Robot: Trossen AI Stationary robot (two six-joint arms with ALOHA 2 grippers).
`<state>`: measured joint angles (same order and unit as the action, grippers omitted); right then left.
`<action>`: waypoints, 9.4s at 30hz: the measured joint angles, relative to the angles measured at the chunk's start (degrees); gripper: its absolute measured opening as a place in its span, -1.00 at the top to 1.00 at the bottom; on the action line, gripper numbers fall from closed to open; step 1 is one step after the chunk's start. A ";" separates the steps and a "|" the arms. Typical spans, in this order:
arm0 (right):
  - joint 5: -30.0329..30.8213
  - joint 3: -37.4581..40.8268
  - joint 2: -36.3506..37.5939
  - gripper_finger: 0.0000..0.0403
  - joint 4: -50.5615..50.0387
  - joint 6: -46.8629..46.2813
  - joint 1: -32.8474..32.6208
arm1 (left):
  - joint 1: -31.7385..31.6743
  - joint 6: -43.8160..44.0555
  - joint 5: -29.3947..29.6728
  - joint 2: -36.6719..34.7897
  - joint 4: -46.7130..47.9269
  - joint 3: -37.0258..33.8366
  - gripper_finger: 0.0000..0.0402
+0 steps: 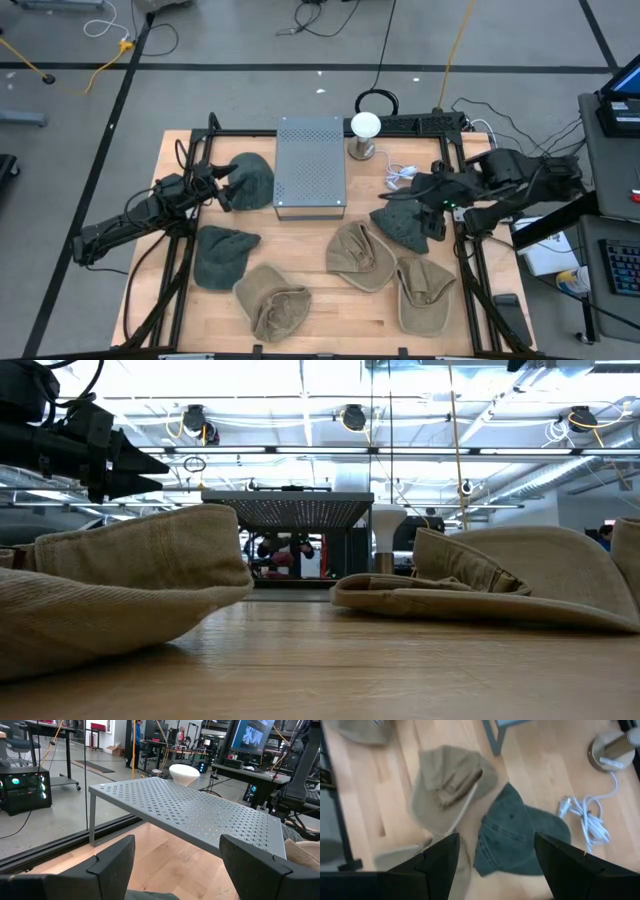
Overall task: Pick & Place hat
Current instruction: Put the right black cap on the shelf
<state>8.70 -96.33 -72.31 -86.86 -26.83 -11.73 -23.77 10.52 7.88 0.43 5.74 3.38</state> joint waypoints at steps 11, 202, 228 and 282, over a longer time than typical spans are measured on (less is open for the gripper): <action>-7.00 -1.49 -7.35 -0.25 -3.16 -7.98 4.47 | 0.00 0.00 0.00 0.00 0.00 0.00 -0.46; 0.27 -19.60 -18.80 0.96 -3.15 15.70 10.54 | 0.00 0.00 -0.04 0.00 0.00 0.00 -0.46; 22.71 -31.87 -31.15 0.96 2.36 45.48 16.63 | 0.01 0.01 -0.02 -0.01 0.00 0.00 -0.46; 46.74 -31.80 -48.63 0.95 56.60 73.19 23.28 | 0.01 0.24 0.04 -0.02 -0.01 0.01 -0.46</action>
<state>55.44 -128.13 -120.93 -30.26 46.36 11.55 -23.76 10.76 7.92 0.40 5.72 3.39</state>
